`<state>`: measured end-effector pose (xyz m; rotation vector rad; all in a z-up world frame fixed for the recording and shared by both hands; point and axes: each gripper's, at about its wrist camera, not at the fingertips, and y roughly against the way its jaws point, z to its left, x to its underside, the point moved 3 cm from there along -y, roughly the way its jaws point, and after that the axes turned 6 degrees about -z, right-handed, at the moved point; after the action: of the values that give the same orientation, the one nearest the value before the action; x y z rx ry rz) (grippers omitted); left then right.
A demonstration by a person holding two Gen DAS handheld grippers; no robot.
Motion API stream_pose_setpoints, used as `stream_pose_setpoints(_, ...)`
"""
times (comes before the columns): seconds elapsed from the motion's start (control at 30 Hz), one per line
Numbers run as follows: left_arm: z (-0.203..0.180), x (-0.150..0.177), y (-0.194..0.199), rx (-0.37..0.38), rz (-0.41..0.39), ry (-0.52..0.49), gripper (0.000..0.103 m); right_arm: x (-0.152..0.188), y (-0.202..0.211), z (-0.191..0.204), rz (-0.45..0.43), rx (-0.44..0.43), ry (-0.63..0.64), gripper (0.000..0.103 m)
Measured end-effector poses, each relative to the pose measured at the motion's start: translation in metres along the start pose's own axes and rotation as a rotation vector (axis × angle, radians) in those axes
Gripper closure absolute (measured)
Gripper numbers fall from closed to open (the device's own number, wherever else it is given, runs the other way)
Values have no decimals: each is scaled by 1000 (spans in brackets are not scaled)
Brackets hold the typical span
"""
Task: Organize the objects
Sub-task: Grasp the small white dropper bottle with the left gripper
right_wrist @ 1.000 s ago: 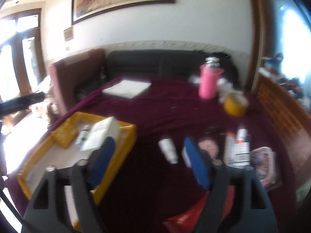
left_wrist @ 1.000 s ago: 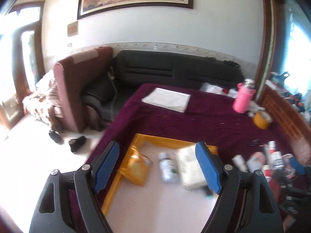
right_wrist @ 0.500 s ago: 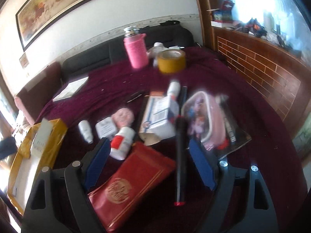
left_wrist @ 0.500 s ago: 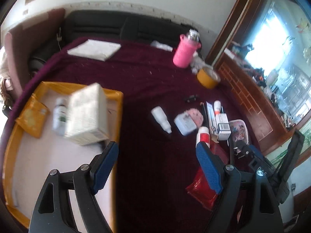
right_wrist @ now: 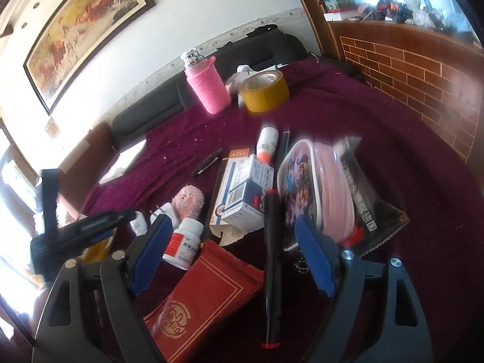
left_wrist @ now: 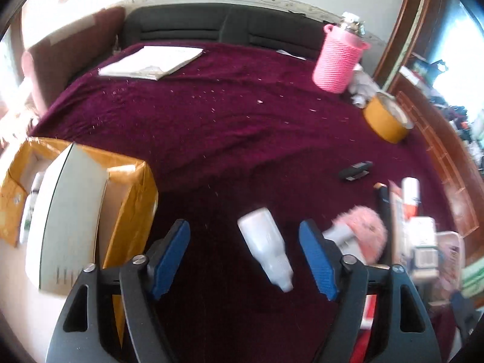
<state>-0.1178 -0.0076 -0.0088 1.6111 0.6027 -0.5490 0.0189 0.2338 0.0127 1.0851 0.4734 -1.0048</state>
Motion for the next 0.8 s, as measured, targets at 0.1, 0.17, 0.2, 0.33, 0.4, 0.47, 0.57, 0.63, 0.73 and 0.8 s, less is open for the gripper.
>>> stream_pose_setpoints(0.1,-9,6,-13,-41,19,-70,60,0,0,-2,5,-21,-23,20)
stream_pose_setpoints(0.17,-12,13,-18,-57,17,-96,66,0,-1,-2,13,-30,-33,20)
stream_pose_setpoints(0.2,-13,13,-18,-68,-3,-111,67,1,-1,-3,15,-33,-35,20)
stream_pose_setpoints(0.33,-14,15,-13,-44,-9,-109,72,2,-3,-3,21,-25,-26,20)
stream_pose_setpoints(0.4,-12,14,-1,-17,-19,-88,78,3,-5,-3,23,-11,-14,20)
stream_pose_setpoints(0.47,-9,15,23,36,-52,-74,79,4,-7,-2,22,-2,-1,20)
stream_pose_setpoints(0.57,-5,18,56,96,-84,-66,81,6,-7,1,19,14,27,20)
stream_pose_setpoints(0.63,-1,20,72,124,-92,-67,81,7,-6,2,4,26,43,20)
stream_pose_setpoints(0.73,2,23,79,139,-104,-82,81,9,-4,6,-18,75,83,20)
stream_pose_setpoints(0.8,3,30,79,164,-79,-99,81,11,-3,10,-25,97,108,20)
